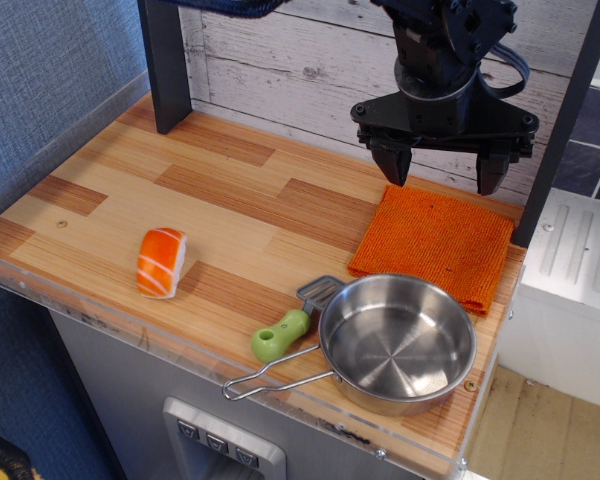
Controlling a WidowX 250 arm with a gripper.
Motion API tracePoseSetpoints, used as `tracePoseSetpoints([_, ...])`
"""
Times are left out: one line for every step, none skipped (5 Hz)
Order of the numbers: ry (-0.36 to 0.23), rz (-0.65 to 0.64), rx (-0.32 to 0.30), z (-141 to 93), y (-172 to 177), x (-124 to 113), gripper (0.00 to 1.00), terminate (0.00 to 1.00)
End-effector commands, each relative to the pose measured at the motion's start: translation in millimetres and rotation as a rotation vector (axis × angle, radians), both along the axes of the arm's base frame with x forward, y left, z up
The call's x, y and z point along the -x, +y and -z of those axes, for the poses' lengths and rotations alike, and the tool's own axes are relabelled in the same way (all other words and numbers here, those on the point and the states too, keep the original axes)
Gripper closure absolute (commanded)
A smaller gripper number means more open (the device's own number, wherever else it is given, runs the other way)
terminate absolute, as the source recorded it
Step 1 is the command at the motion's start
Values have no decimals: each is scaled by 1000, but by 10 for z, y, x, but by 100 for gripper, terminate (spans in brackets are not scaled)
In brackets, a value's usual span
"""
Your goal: Slide towel to left edge of table
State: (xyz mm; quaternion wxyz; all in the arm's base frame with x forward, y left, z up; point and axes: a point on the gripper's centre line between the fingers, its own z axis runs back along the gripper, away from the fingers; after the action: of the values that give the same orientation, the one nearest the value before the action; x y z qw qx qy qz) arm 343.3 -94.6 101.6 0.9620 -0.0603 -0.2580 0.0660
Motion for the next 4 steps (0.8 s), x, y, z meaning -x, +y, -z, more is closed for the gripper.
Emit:
tracePoseSetpoints([0, 0, 0, 0, 0, 0, 0, 0])
tracePoseSetpoints([26, 9, 15, 69, -4, -67, 0, 0])
tracePoseSetpoints([72, 32, -5, 158, 9, -142, 0, 0])
tracePoseSetpoints([122, 51, -14, 305, 30, -199, 0, 0])
